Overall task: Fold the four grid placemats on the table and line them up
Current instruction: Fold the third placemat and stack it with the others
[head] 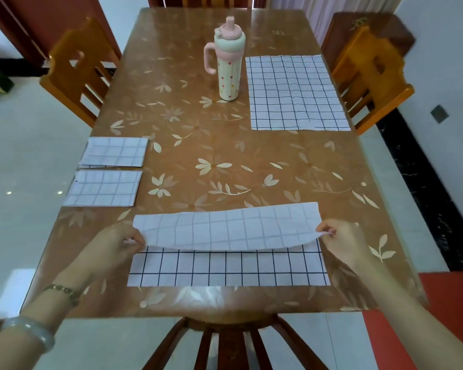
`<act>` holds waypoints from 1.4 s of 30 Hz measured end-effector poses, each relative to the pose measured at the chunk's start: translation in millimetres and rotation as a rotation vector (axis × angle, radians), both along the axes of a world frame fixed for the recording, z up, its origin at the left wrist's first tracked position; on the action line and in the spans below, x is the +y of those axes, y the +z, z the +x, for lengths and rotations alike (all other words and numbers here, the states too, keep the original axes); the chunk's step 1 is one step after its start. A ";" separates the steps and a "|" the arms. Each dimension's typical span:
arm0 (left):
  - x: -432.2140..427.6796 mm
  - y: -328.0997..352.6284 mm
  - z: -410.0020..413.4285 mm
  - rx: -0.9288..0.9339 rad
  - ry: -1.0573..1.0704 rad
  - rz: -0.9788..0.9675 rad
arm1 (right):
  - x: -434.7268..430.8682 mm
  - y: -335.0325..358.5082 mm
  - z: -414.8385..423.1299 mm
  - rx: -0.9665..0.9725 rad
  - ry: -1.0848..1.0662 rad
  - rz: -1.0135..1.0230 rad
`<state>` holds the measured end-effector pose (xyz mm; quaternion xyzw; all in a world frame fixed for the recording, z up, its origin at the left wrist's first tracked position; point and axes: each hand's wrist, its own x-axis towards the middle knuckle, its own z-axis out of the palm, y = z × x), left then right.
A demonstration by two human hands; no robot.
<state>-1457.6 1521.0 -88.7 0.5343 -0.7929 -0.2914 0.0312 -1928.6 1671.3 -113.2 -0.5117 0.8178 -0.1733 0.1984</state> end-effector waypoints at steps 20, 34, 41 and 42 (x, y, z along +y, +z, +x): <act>61.7 -67.5 24.7 -0.177 -0.238 -0.150 | 63.6 -54.3 12.5 0.254 0.300 0.031; 77.9 -74.7 30.2 -0.111 -0.228 -0.077 | 72.3 -73.6 -0.9 0.291 0.327 -0.095; 73.0 -53.3 8.9 -0.046 -0.305 -0.308 | 49.6 -52.4 32.9 0.244 0.103 -0.157; 71.3 -54.9 -9.4 -0.022 -0.307 -0.351 | 38.3 -51.3 50.3 0.238 0.090 -0.199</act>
